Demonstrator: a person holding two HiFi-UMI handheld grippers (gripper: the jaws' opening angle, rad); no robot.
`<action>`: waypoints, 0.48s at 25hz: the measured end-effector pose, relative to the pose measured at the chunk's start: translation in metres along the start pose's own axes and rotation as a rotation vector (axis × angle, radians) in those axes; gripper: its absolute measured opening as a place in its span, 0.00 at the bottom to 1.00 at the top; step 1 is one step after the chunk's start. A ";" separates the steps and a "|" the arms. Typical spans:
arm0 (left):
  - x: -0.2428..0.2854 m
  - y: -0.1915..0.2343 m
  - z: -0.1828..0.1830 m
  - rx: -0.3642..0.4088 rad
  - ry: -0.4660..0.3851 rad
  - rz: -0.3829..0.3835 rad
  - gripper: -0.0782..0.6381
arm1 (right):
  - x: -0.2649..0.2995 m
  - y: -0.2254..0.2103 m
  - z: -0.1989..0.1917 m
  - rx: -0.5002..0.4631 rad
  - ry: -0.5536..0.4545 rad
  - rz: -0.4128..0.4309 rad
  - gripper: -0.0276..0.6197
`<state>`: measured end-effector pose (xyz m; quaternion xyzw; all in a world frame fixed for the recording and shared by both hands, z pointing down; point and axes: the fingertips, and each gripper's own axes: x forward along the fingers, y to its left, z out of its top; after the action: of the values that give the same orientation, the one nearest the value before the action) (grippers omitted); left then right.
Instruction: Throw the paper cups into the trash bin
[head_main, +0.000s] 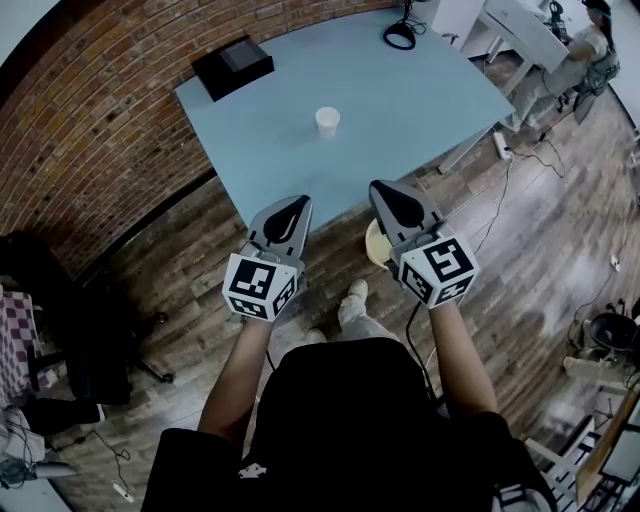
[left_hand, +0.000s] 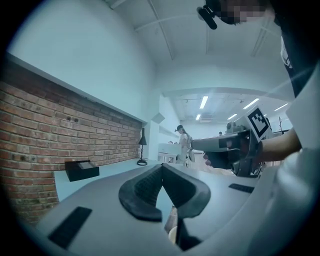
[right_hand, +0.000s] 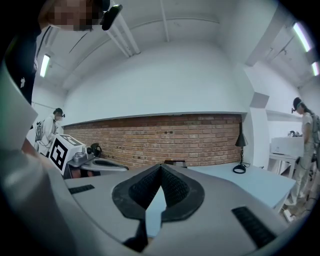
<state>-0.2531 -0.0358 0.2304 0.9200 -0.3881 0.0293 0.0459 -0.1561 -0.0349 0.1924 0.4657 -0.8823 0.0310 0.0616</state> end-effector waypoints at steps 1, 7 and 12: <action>0.007 0.002 0.000 0.006 0.003 0.003 0.12 | 0.004 -0.005 0.000 -0.005 0.000 0.007 0.05; 0.049 0.013 0.001 0.008 0.019 0.007 0.12 | 0.025 -0.045 0.003 0.001 -0.012 0.017 0.05; 0.083 0.016 0.005 0.008 0.023 0.029 0.12 | 0.034 -0.081 0.004 0.023 -0.023 0.022 0.05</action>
<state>-0.2069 -0.1067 0.2336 0.9141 -0.4006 0.0423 0.0464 -0.1085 -0.1084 0.1928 0.4570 -0.8875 0.0366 0.0456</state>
